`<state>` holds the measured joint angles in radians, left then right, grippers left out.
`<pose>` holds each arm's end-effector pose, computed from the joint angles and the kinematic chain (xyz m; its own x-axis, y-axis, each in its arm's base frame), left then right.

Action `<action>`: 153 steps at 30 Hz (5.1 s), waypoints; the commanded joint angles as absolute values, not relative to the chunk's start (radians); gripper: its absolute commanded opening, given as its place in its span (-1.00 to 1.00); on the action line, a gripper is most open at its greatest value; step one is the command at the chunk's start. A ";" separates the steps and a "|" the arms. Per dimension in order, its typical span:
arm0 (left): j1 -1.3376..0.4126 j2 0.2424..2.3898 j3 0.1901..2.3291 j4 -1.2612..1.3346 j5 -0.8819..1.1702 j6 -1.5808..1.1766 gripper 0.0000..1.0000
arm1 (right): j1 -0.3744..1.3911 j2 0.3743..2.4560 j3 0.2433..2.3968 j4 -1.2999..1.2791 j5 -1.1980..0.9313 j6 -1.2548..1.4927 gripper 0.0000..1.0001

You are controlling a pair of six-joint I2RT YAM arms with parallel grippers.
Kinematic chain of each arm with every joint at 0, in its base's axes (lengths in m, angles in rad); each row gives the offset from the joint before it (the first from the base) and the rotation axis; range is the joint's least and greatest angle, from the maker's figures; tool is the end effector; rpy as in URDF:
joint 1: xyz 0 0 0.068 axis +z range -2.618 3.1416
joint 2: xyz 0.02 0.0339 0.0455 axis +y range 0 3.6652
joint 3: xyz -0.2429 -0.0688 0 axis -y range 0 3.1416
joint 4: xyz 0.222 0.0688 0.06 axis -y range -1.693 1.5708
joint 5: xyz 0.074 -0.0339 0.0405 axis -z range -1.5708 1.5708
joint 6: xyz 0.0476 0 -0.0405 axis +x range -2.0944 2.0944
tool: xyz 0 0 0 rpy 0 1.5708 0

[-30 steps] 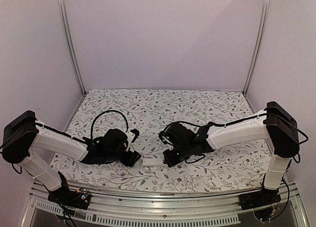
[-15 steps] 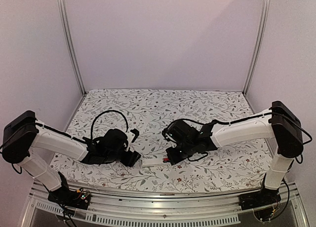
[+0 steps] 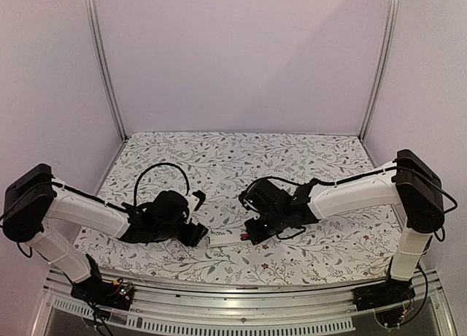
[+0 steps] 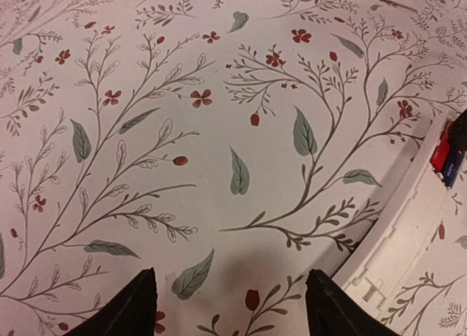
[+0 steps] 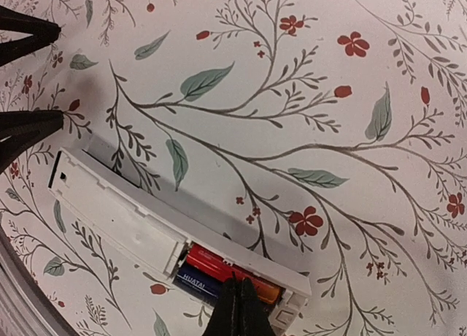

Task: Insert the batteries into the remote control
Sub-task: Press the battery in the battery compartment, then move the right arm with the battery cover to the center of the board, then pick up the battery cover at the center of the board.

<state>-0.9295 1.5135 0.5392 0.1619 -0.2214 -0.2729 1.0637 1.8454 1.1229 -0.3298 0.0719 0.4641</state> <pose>0.1659 -0.2047 0.1186 -0.6046 0.3703 -0.7053 0.5488 0.8354 -0.0319 0.1741 0.3063 0.1400 -0.7597 -0.4482 -0.4711 -0.5754 0.8008 0.1660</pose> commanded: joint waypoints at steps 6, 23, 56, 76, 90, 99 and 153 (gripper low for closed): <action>-0.939 1.487 0.529 0.157 -0.243 -0.255 0.39 | 1.057 1.856 1.071 -0.323 0.077 0.488 -1.00; -0.939 1.409 0.544 0.149 -0.252 -0.220 0.47 | 0.828 1.659 1.235 -0.387 0.018 0.243 -0.02; -0.936 1.365 0.575 0.133 -0.277 -0.194 0.93 | 0.570 2.103 1.458 -0.581 -0.149 -0.275 0.49; -0.917 1.396 0.575 0.155 -0.279 -0.166 0.93 | 0.654 2.060 1.291 -0.598 -0.131 -0.217 -0.37; -0.902 1.416 0.577 0.172 -0.262 -0.157 0.93 | 0.721 1.865 1.054 -0.604 -0.165 -0.087 -0.33; -0.880 1.409 0.595 0.196 -0.247 -0.159 0.93 | 0.721 1.829 1.272 -0.615 -0.139 -0.023 -0.27; -0.736 1.404 0.558 0.347 -0.189 -0.210 0.93 | 0.793 2.109 1.423 -0.531 0.077 0.170 -0.74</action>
<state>-0.7513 1.3956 0.5598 0.3328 -0.2058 -0.2108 0.7971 2.0773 1.4246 -0.5171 0.0544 0.1677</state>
